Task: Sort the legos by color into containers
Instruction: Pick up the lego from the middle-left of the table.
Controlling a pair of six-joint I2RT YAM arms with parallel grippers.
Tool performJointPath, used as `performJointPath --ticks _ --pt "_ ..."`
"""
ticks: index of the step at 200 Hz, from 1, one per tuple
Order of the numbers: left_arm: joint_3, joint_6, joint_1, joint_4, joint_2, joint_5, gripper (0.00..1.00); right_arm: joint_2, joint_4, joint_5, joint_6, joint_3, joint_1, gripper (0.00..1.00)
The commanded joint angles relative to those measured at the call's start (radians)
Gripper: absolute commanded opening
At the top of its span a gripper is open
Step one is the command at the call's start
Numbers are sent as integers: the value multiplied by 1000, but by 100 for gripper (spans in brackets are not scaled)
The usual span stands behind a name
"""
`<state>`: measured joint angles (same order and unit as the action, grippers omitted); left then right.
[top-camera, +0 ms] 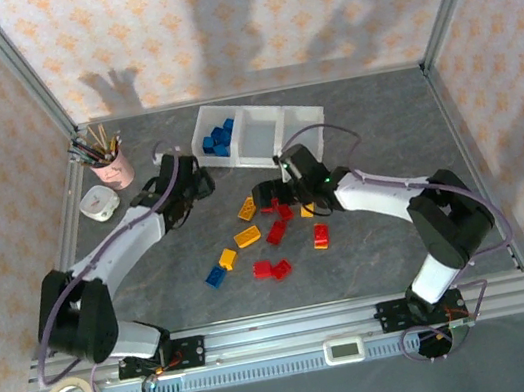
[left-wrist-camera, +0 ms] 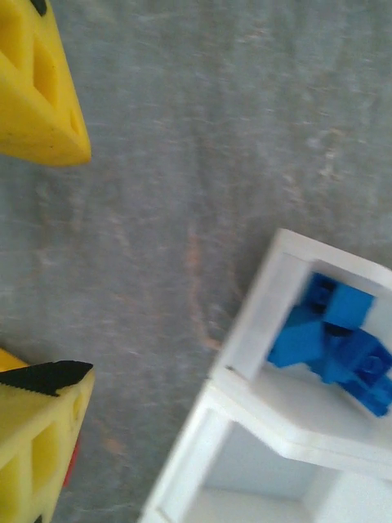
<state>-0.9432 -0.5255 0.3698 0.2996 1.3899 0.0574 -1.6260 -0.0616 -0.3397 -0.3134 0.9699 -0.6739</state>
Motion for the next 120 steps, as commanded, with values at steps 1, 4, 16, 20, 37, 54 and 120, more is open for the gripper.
performJointPath --ticks 1,4,16,20,37,54,120 --pt "66 -98 56 107 -100 76 67 47 36 36 -15 -47 -39 100" --pt "79 -110 62 117 -112 83 67 51 40 36 -19 -56 -41 100" --pt "129 -163 90 151 -155 83 68 58 65 31 -37 -84 -53 100" --pt "147 -177 99 156 -170 80 68 61 69 32 -41 -92 -56 100" --pt "211 -239 139 186 -220 71 69 65 69 64 -47 -112 -84 100" --pt "258 -273 167 228 -252 38 69 75 67 92 -49 -128 -100 100" --pt "409 -376 317 301 -375 -58 70 101 84 133 -97 -168 -146 100"
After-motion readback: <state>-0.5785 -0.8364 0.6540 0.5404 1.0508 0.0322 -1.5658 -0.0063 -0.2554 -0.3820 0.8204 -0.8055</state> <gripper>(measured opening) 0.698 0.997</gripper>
